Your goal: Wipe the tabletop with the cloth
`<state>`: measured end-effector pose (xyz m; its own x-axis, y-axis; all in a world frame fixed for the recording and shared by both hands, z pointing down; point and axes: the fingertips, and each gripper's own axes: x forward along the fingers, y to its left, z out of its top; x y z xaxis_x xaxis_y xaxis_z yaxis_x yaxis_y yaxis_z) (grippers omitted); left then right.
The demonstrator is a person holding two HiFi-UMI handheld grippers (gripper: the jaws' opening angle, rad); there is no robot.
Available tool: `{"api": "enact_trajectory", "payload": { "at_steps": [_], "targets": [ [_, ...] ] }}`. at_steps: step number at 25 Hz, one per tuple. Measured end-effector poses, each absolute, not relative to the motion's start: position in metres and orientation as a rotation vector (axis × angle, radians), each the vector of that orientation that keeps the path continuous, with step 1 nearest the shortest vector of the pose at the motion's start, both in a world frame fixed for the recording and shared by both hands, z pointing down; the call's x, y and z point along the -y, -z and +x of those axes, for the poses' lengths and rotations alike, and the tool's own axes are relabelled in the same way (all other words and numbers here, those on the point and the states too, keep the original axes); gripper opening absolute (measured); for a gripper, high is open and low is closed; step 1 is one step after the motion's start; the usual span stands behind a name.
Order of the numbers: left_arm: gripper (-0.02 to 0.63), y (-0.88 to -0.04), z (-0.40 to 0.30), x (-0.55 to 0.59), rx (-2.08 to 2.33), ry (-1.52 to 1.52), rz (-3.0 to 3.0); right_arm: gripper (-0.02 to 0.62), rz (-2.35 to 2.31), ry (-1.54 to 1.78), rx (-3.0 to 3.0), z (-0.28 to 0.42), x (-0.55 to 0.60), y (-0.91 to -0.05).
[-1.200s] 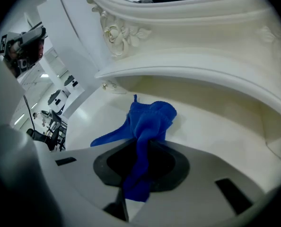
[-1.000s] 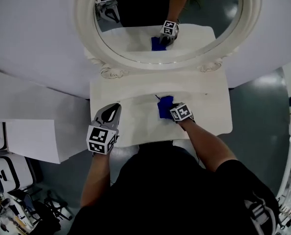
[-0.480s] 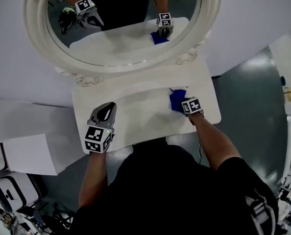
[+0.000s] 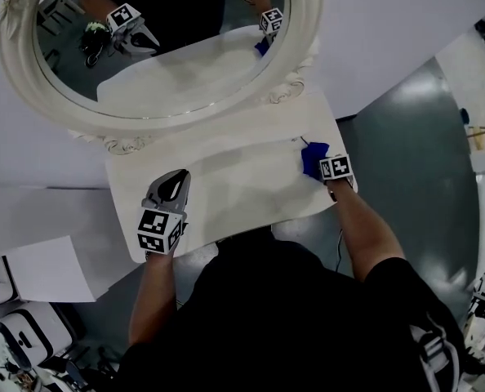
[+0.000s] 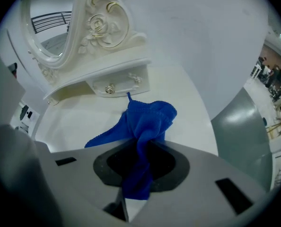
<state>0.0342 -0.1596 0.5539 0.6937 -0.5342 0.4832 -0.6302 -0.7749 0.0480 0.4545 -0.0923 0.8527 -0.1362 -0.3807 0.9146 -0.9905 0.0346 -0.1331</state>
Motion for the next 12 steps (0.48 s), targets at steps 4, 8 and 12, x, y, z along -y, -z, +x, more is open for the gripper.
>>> {"api": "enact_trajectory", "payload": {
  "at_steps": [4, 8, 12],
  "targets": [
    [0.021, -0.559, 0.046, 0.157, 0.908, -0.681, 2.700, 0.061, 1.478, -1.126, 1.550, 0.485, 0.078, -0.853],
    [0.021, -0.559, 0.047, 0.155, 0.912, -0.689, 2.696, 0.061, 1.508, -1.145, 1.514, 0.499, 0.068, -0.853],
    [0.021, -0.558, 0.044, 0.154, 0.926, -0.685, 2.690, 0.061, 1.517, -1.127, 1.497, 0.502, 0.067, -0.852]
  ]
}}
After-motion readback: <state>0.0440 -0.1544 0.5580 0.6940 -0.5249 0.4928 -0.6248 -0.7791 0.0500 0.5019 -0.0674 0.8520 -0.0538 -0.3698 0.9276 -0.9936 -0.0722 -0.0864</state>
